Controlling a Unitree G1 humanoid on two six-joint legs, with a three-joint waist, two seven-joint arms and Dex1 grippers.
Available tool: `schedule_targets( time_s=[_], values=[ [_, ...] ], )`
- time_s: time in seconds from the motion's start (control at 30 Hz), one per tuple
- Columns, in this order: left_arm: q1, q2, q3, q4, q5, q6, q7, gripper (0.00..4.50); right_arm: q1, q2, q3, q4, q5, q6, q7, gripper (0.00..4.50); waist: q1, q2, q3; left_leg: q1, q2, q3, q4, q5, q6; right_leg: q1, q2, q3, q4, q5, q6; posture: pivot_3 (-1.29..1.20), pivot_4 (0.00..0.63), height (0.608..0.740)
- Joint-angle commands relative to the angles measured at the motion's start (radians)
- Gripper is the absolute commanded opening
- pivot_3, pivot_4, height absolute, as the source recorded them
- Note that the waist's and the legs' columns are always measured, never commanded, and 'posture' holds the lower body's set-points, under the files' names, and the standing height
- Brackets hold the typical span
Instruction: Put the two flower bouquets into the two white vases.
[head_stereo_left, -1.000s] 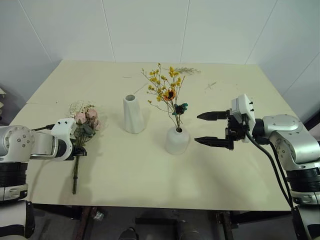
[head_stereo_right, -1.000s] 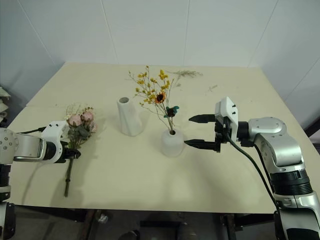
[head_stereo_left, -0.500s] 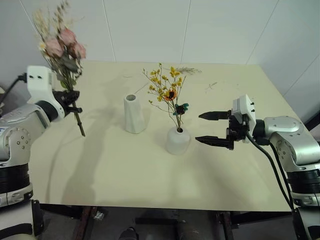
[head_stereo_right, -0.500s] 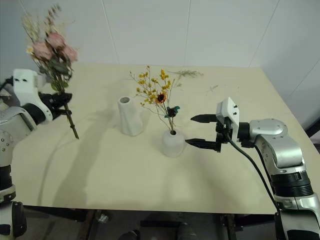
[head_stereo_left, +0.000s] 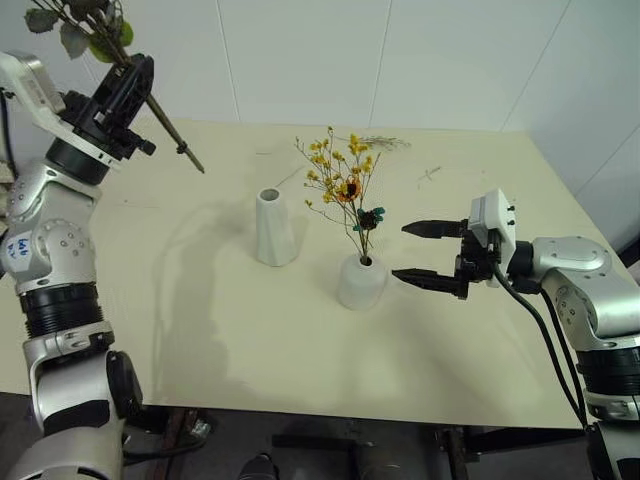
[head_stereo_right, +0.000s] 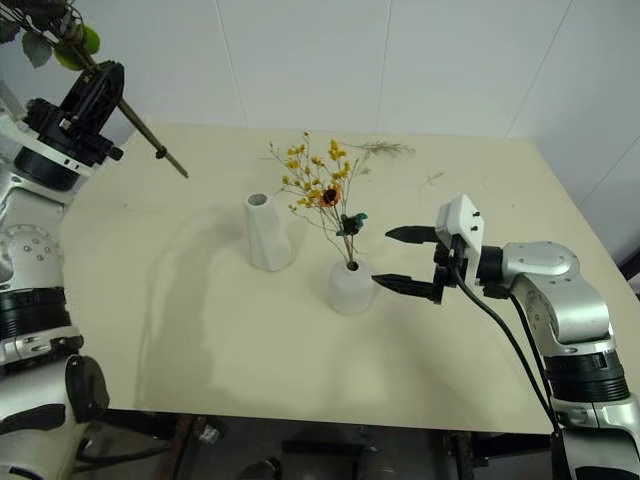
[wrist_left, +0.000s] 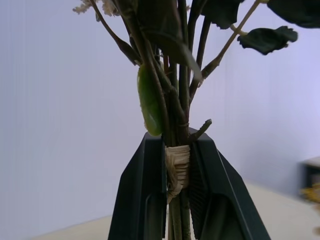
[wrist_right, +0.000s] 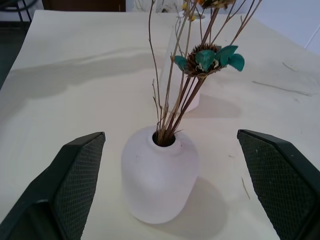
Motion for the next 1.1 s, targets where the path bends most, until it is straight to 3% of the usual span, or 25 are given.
schedule_targets(
  time_s=[0.03, 0.6, 1.1],
  values=[
    [-0.091, 0.0, 0.036, 0.089, -0.075, 0.015, -0.133, 0.26, 0.003, -0.002, -0.067, -0.056, 0.067, 0.028, -0.011, 4.5, -0.002, 0.0, 0.0, 0.0, 0.0, 0.0, 0.0, 0.0, 0.0, 0.0, 0.0, 0.0, 0.0, 0.0, 0.0, 0.0, 0.15, 0.74],
    [-0.363, -0.051, -0.004, 0.577, -0.021, 0.032, -0.499, 0.26, 0.09, -0.017, -0.271, -0.228, 0.321, 0.207, -0.148, 4.5, -0.001, 0.0, 0.0, 0.0, 0.0, -0.001, 0.0, 0.0, 0.0, 0.0, 0.0, -0.001, 0.0, 0.0, 0.0, 0.0, 0.15, 0.74],
    [-0.443, -0.1, -0.029, 0.761, 0.126, -0.066, -0.561, 0.26, 0.186, -0.09, -0.317, -0.296, 0.336, 0.217, -0.168, 4.5, -0.001, 0.0, 0.0, 0.0, 0.0, -0.001, -0.001, 0.0, 0.001, 0.0, 0.0, -0.001, 0.0, -0.001, 0.0, 0.0, 0.15, 0.74]
  ],
)
